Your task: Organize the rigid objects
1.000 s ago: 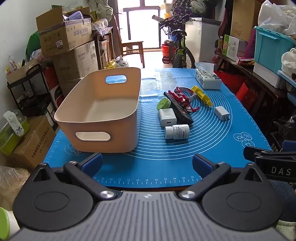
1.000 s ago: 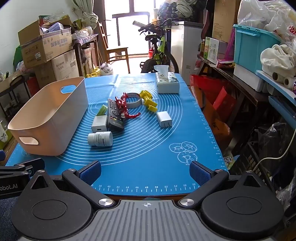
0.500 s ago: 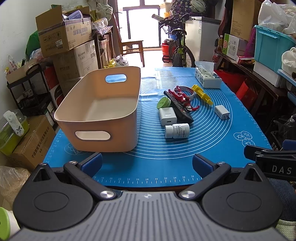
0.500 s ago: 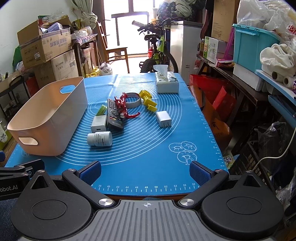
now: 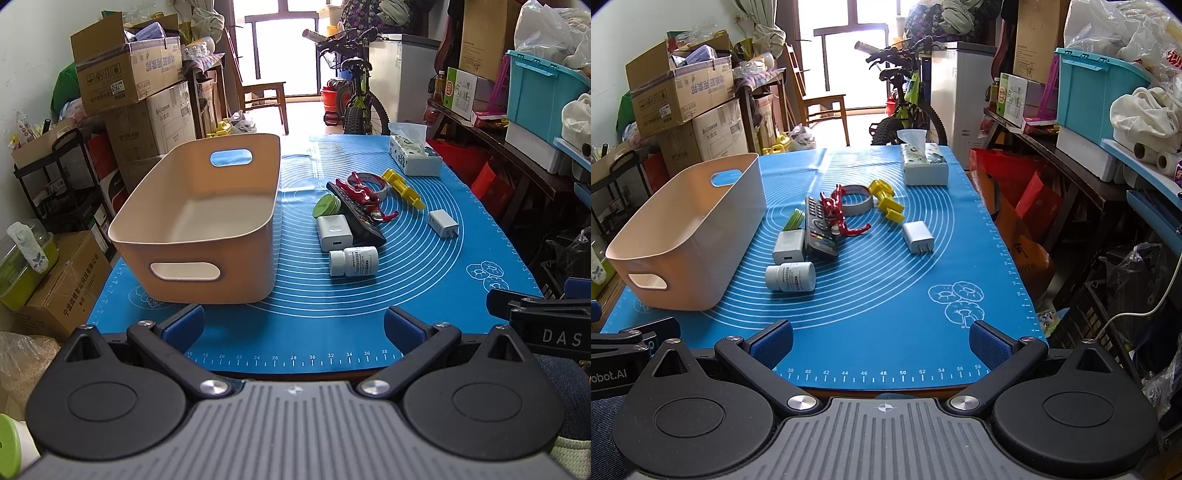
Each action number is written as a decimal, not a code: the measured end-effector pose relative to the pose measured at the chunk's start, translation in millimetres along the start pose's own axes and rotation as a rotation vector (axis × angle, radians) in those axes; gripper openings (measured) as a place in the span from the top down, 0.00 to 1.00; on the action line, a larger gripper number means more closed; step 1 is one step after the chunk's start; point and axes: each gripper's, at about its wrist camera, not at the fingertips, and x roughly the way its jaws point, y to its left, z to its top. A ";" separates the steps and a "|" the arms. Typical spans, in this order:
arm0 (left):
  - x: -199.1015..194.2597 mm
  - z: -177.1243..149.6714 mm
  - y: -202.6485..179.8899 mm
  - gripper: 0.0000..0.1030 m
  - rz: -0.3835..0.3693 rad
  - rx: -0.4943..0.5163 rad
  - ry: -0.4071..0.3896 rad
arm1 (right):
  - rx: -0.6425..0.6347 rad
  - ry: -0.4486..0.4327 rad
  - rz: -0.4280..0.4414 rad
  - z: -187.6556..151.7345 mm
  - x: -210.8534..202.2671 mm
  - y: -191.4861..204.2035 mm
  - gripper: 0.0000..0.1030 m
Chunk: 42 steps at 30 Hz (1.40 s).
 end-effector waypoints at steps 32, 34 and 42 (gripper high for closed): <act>-3.7 1.1 3.2 0.01 0.009 0.005 -0.006 | 0.000 -0.001 0.001 -0.4 -0.2 -0.2 0.02; -4.0 1.5 4.0 0.01 0.010 0.006 -0.007 | -0.002 -0.002 0.000 -0.7 0.2 0.6 0.03; -6.5 6.3 11.2 0.01 0.024 0.000 -0.004 | -0.008 -0.019 0.006 4.2 -5.3 4.0 0.02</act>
